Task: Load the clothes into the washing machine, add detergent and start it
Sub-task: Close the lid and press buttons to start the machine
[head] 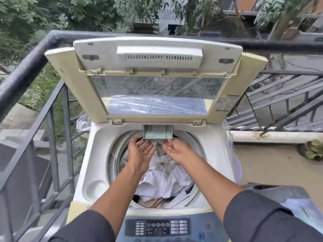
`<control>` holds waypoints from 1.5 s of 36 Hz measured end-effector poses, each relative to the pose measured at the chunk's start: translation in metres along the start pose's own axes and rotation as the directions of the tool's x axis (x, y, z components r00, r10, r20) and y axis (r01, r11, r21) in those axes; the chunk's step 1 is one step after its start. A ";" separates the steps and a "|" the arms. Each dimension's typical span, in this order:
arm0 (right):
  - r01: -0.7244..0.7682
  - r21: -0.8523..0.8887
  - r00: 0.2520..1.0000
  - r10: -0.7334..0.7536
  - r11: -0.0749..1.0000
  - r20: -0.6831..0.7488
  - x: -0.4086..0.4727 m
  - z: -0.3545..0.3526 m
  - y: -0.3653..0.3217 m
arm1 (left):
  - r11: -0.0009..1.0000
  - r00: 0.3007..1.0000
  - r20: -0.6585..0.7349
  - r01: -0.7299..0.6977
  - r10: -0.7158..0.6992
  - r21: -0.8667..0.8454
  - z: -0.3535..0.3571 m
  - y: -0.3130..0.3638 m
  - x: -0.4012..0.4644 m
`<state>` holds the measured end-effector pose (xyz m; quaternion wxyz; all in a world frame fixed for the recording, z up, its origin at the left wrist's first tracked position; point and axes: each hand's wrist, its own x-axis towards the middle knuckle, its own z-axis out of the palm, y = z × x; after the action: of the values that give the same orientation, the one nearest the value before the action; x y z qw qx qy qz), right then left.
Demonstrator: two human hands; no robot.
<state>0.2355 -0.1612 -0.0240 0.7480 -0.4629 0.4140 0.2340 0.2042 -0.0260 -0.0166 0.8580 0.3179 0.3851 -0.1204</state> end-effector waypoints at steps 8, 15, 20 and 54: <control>0.119 0.072 0.991 -0.114 0.990 -0.063 0.006 -0.001 0.003 | 0.999 0.999 0.027 -0.039 0.040 -0.033 0.006 0.002 0.004; 0.229 0.131 0.968 -0.212 0.965 -0.131 0.016 0.008 -0.002 | 0.998 0.998 0.016 -0.055 0.055 -0.017 0.024 0.014 0.002; 0.229 0.112 0.967 -0.213 0.967 -0.136 0.018 0.014 -0.011 | 0.998 0.998 0.011 -0.065 0.065 0.000 0.030 0.023 0.007; 0.809 -0.558 0.403 -0.865 0.184 0.299 -0.114 0.026 -0.082 | 0.251 0.566 0.398 -0.750 0.722 0.612 0.079 0.052 -0.090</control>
<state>0.2440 -0.1720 0.1180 0.5307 -0.8403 0.0192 -0.1092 0.2136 -0.0403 0.1128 0.6148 0.7695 0.0934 0.1455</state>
